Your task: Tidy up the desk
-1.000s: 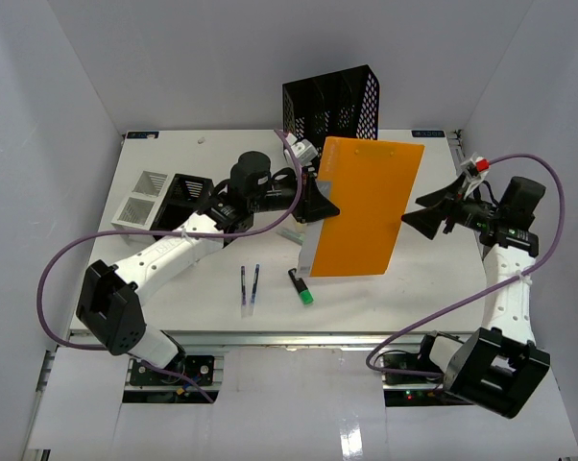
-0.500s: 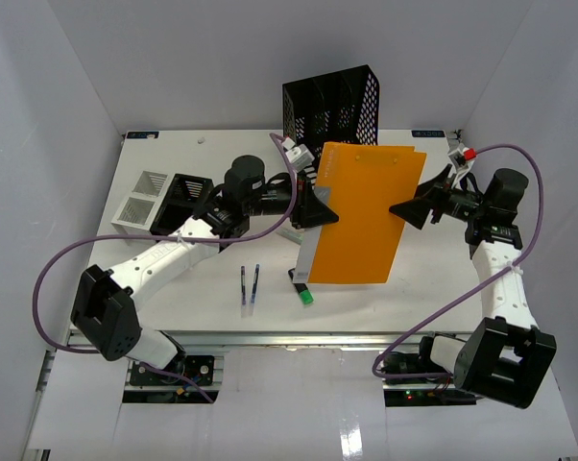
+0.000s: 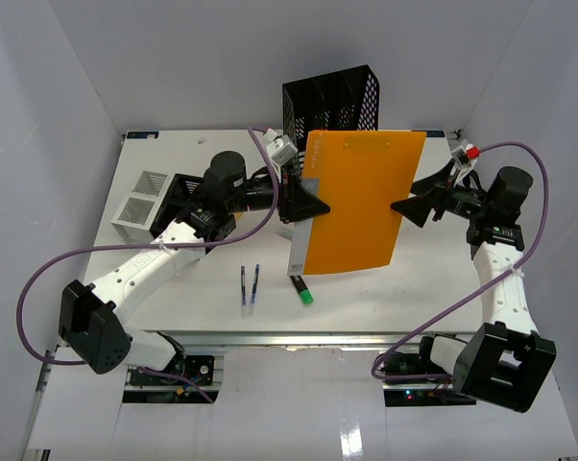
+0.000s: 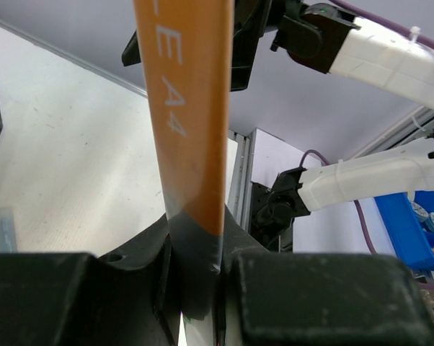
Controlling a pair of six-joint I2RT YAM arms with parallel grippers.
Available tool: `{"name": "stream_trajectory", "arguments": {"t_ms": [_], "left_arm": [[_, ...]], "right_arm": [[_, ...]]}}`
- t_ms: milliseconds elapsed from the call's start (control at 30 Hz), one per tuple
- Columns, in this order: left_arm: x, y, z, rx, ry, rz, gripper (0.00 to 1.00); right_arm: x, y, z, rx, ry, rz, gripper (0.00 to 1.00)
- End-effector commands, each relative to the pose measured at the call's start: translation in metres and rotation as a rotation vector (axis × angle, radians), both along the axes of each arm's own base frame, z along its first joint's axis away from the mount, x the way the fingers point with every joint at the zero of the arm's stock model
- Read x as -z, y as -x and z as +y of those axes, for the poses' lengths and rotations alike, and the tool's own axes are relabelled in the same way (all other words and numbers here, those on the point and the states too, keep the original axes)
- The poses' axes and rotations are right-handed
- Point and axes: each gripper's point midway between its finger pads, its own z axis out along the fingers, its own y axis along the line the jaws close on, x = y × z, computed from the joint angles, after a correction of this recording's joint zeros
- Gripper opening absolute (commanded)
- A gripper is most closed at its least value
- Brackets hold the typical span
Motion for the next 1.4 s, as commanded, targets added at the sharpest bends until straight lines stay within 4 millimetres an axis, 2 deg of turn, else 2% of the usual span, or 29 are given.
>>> {"name": "stream_trajectory", "arguments": {"t_ms": [0, 200, 367, 433, 567, 667, 900, 933, 1000, 1167, 1367], "left_arm": [[-0.028, 0.019, 0.002, 0.09, 0.083, -0.078, 0.0], [-0.026, 0.018, -0.002, 0.114, 0.107, -0.096, 0.0], [-0.024, 0.009, -0.002, 0.09, 0.108, -0.106, 0.0], [-0.022, 0.006, -0.002, 0.075, 0.108, -0.104, 0.0], [-0.015, -0.003, 0.0, 0.035, 0.098, -0.094, 0.0], [-0.011, -0.01, 0.003, 0.003, 0.1, -0.085, 0.0], [0.0, -0.024, 0.001, -0.041, 0.084, -0.052, 0.01], [0.0, -0.024, 0.001, -0.041, 0.084, -0.05, 0.01], [0.001, -0.026, 0.0, -0.043, 0.086, -0.049, 0.01], [0.001, -0.025, 0.0, -0.045, 0.098, -0.047, 0.01], [0.002, -0.024, 0.002, -0.055, 0.108, -0.048, 0.01]], "right_arm": [[-0.029, 0.022, 0.02, -0.18, -0.029, -0.09, 0.92], [-0.043, 0.037, 0.049, -0.298, -0.024, -0.148, 1.0], [-0.042, 0.049, 0.053, -0.354, -0.021, -0.175, 0.66], [-0.045, 0.057, 0.054, -0.379, -0.016, -0.198, 0.47], [-0.046, 0.067, 0.055, -0.409, -0.006, -0.219, 0.18], [-0.048, 0.073, 0.056, -0.425, 0.007, -0.23, 0.08], [-0.055, 0.085, 0.057, -0.431, 0.01, -0.235, 0.08], [-0.056, 0.086, 0.057, -0.431, 0.01, -0.237, 0.11], [-0.058, 0.087, 0.057, -0.429, 0.008, -0.239, 0.24], [-0.064, 0.092, 0.058, -0.422, -0.007, -0.25, 0.65], [-0.071, 0.092, 0.058, -0.415, -0.014, -0.265, 0.76]]}}
